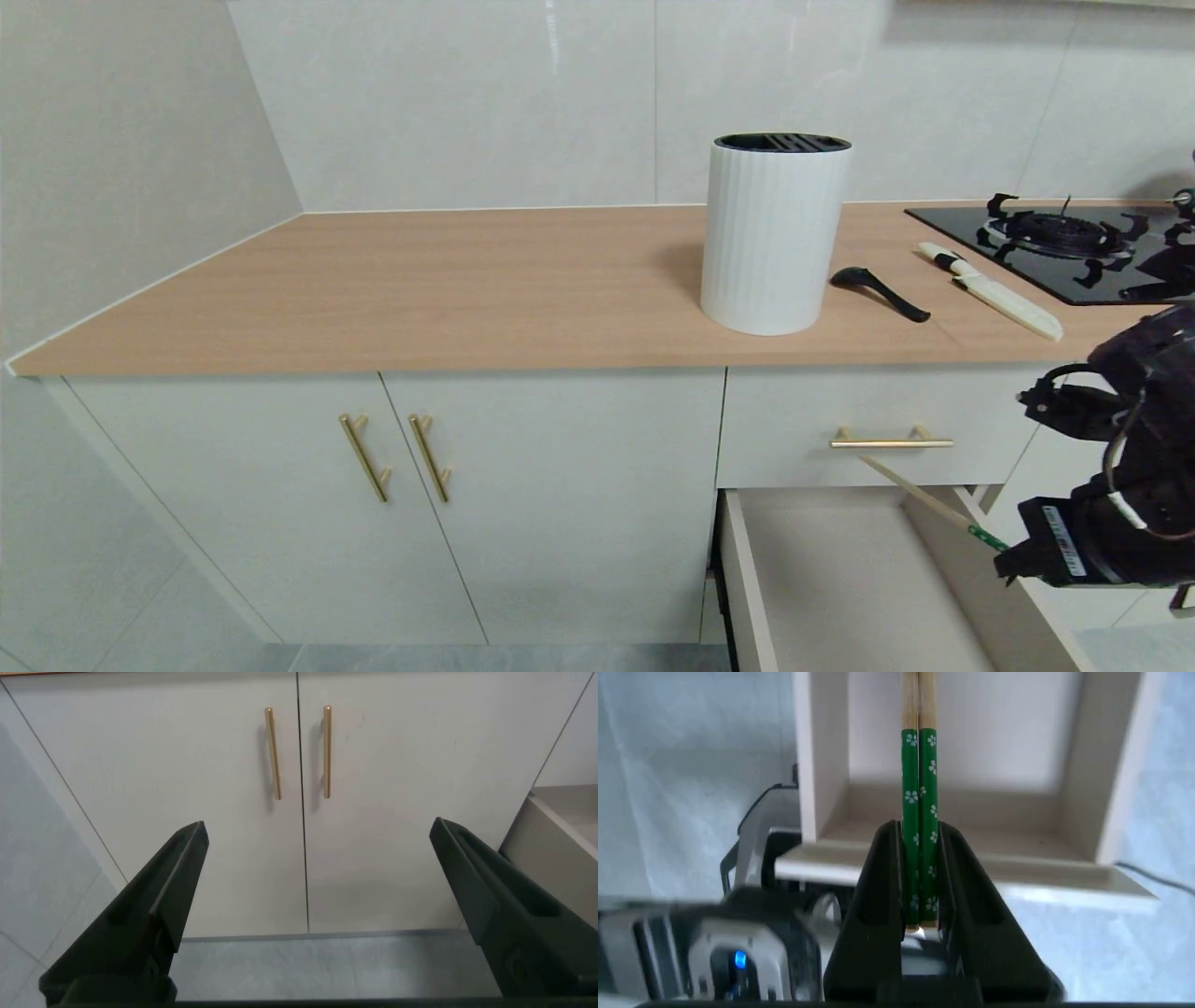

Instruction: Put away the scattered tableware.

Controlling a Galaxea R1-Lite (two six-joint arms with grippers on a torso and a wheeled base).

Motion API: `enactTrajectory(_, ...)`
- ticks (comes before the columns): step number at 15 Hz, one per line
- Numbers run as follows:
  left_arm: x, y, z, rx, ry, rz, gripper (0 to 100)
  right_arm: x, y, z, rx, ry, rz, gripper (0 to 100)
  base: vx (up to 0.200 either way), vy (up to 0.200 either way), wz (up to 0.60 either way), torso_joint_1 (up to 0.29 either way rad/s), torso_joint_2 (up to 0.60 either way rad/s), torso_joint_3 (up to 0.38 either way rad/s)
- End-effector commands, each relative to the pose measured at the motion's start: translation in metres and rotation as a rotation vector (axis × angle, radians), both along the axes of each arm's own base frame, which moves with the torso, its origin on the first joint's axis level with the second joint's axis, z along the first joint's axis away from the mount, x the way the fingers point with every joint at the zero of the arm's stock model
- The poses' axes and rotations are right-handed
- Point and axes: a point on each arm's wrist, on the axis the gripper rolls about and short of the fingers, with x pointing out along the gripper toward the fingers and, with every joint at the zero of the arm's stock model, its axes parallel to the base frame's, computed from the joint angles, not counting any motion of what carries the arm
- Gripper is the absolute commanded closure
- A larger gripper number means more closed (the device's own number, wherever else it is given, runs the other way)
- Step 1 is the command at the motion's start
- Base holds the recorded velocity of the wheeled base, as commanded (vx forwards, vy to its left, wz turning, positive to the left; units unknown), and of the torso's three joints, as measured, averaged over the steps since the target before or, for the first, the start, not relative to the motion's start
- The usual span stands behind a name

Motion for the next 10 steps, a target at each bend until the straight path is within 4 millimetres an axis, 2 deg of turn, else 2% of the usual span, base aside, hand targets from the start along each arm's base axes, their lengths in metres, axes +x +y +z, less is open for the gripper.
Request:
enactTrajectory(1,0.000,0.000,0.000,0.000,0.000,0.000,0,0.022,0.009,-0.036,-0.031,0.122,-0.025,100,0.000,0.000,0.00,0.000,0.00,0.000)
enactTrajectory(5,0.000,0.000,0.000,0.000,-0.001,0.000,0,0.030,0.018,-0.050,-0.047,0.170,-0.018,100,0.000,0.000,0.00,-0.013,0.05,0.034)
enactTrajectory(10,0.000,0.000,0.000,0.000,0.000,0.000,0,0.038,0.031,-0.064,-0.053,0.179,0.011,100,0.000,0.000,0.00,-0.093,0.40,0.294)
